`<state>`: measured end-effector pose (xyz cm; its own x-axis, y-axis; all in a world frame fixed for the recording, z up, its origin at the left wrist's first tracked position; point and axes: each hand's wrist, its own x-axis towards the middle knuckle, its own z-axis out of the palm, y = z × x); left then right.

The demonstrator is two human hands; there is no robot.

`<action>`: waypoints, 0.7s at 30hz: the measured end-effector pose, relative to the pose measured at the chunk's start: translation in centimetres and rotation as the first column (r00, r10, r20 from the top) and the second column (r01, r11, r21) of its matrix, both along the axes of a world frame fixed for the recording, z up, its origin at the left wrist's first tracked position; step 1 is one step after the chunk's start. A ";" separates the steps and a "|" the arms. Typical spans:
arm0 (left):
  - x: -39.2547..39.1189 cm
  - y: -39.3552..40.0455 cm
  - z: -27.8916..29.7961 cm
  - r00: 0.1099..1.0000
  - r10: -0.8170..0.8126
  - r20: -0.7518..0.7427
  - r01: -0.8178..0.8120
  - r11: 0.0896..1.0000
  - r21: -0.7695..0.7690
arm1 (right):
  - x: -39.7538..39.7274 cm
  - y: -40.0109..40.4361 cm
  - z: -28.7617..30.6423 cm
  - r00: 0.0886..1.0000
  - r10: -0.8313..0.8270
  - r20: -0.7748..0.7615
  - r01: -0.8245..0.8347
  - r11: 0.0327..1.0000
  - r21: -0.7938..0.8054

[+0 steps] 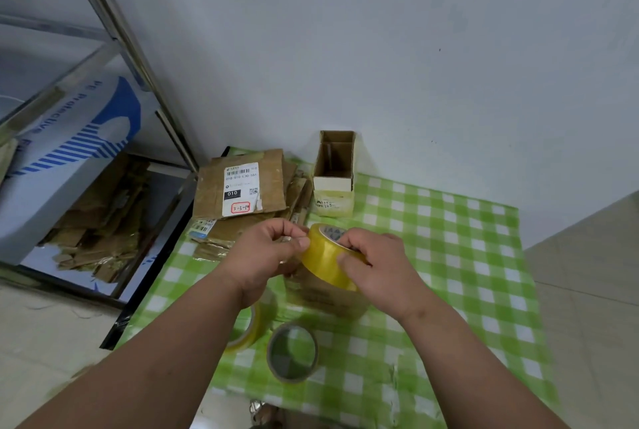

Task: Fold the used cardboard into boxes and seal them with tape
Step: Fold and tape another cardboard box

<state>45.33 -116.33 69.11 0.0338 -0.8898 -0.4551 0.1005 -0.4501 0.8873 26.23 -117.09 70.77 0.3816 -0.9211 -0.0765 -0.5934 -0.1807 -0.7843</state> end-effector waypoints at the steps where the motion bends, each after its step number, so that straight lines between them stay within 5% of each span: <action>1: 0.1 -0.1 -0.1 1.000 -0.009 0.012 0.009 1.000 0.005 | 0.0 -0.1 0.0 1.000 -0.006 0.010 0.006 1.000 0.012; 12: 1.0 -0.1 -0.8 0.996 -0.012 0.088 0.011 1.000 0.013 | -1.7 -1.0 1.6 0.975 0.163 -0.149 -0.141 0.979 0.150; 21: 1.8 0.0 -1.2 0.995 0.100 0.003 -0.100 0.993 0.063 | -3.3 -2.3 2.6 0.996 0.079 -0.043 -0.071 0.983 0.167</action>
